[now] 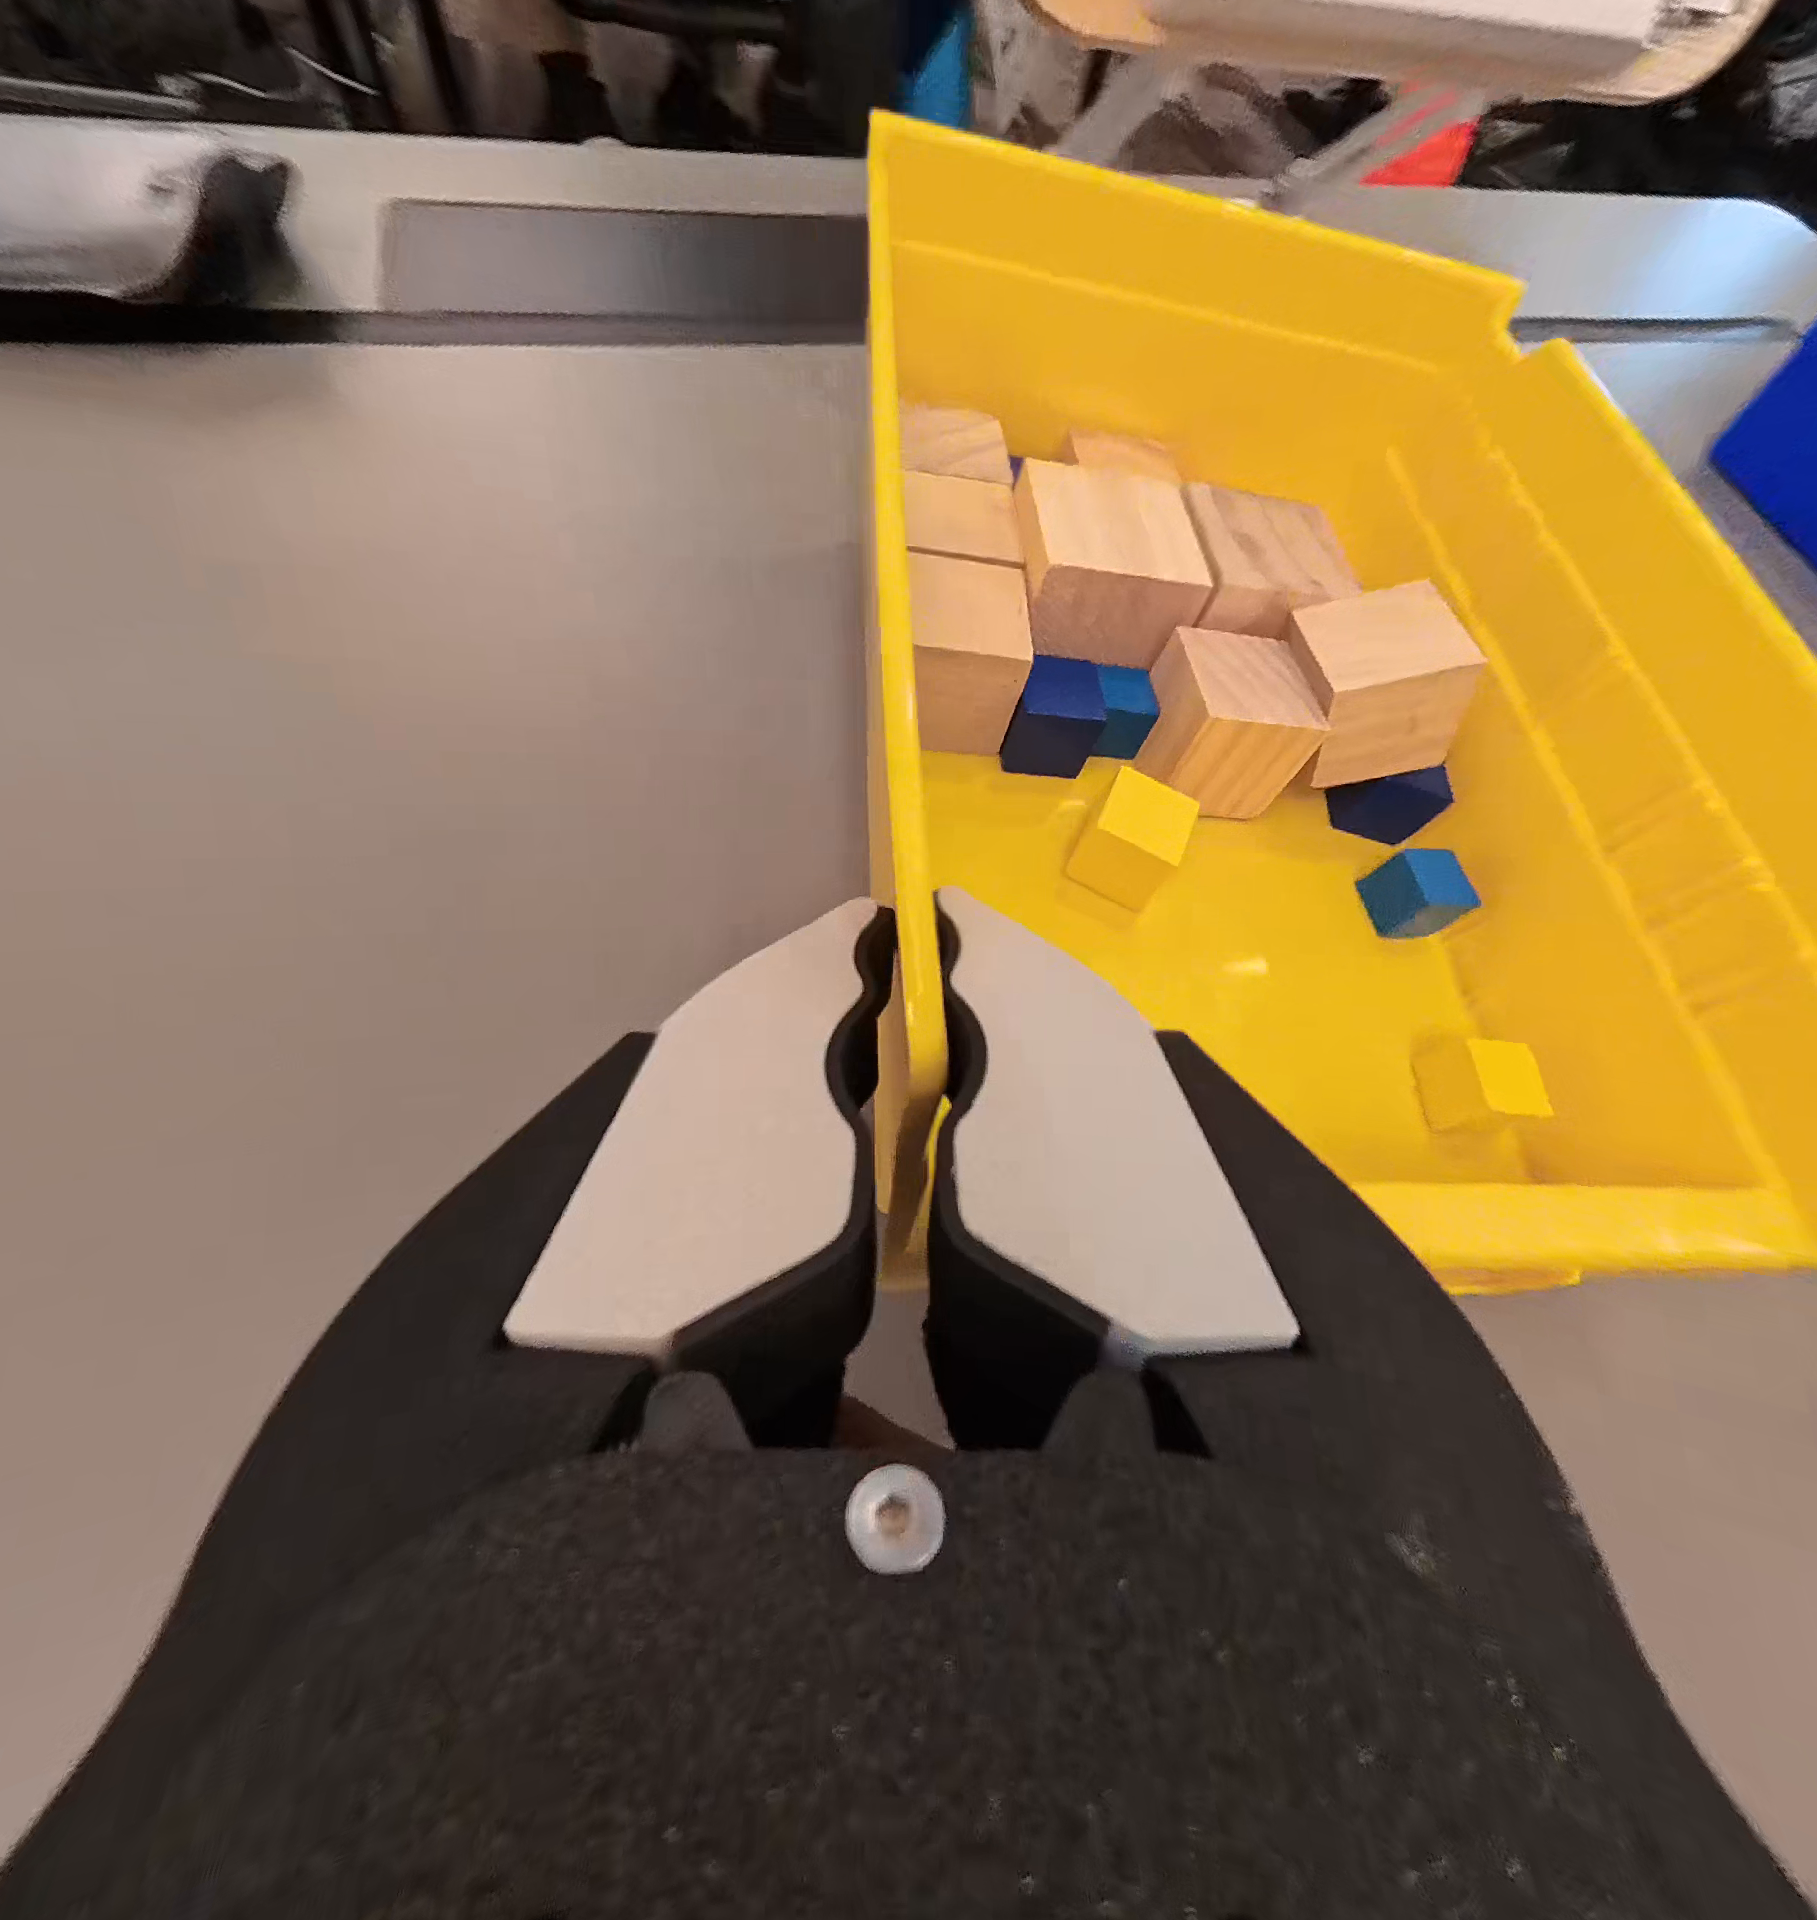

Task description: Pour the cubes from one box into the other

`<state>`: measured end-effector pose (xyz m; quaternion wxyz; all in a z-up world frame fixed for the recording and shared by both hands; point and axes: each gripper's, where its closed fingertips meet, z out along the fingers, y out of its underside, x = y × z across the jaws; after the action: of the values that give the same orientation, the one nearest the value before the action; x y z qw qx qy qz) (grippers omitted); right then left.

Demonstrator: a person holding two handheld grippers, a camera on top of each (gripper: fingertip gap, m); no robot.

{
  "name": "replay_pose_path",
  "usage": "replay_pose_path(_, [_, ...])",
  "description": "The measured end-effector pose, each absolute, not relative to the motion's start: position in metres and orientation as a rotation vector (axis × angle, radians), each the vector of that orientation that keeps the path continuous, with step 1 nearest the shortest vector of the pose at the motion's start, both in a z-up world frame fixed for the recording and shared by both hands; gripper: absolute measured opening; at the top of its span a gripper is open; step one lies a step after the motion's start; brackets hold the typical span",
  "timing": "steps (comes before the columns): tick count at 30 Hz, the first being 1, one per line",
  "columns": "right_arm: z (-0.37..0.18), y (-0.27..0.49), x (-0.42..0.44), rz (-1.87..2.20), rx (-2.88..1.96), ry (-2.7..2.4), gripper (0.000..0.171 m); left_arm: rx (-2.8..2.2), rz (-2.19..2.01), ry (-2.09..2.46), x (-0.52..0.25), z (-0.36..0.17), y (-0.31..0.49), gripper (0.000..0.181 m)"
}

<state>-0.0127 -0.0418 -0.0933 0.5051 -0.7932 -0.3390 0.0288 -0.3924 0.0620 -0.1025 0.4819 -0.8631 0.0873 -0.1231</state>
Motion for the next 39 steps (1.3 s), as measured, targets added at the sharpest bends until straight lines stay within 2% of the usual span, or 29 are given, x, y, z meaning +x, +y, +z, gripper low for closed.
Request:
replay_pose_path(4, [-0.102, -0.045, -0.034, 0.341, -2.049, -0.803, 0.033, -2.117, -0.299, 0.197, -0.374, -0.116, 0.052, 0.004])
replay_pose_path(10, [-0.111, -0.068, -0.081, 0.634, -2.088, -0.508, 0.037, -2.124, -0.177, 0.157, -0.324, -0.121, 0.008, 0.004])
replay_pose_path(12, [-0.117, -0.083, -0.106, 0.607, -2.032, -0.474, 0.050, -2.119, -0.164, 0.150, -0.309, -0.122, -0.002, 0.004])
replay_pose_path(14, [-0.130, -0.080, -0.113, 0.439, -2.011, -0.403, 0.052, -2.112, -0.149, 0.144, -0.299, -0.123, -0.009, 0.004])
replay_pose_path(17, [-0.135, -0.054, -0.106, 0.293, -2.031, -0.269, 0.049, -2.108, -0.150, 0.132, -0.294, -0.124, -0.015, 0.004])
replay_pose_path(20, [-0.135, -0.026, -0.103, 0.265, -2.028, -0.262, 0.033, -2.105, -0.155, 0.126, -0.294, -0.123, -0.018, 0.004])
replay_pose_path(22, [-0.136, -0.020, -0.115, 0.363, -2.052, -0.299, 0.035, -2.100, -0.145, 0.129, -0.291, -0.123, -0.018, 0.004])
replay_pose_path(23, [-0.131, -0.017, -0.107, 0.300, -2.043, -0.292, 0.025, -2.096, -0.135, 0.137, -0.288, -0.123, -0.019, 0.004])
replay_pose_path(24, [-0.124, -0.013, -0.095, 0.201, -2.010, -0.267, 0.006, -2.090, -0.123, 0.150, -0.284, -0.121, -0.021, 0.005])
replay_pose_path(29, [-0.105, -0.015, -0.067, 0.155, -1.996, -0.215, 0.003, -2.065, -0.086, 0.207, -0.257, -0.101, -0.025, 0.006])
replay_pose_path(34, [-0.041, -0.019, -0.018, 0.014, -1.903, -0.183, 0.004, -1.983, -0.157, 0.239, -0.209, -0.055, -0.009, 0.004])
replay_pose_path(39, [0.026, -0.025, 0.061, -0.091, -1.869, -0.096, 0.004, -1.909, -0.266, 0.343, -0.127, 0.009, 0.007, 0.004])
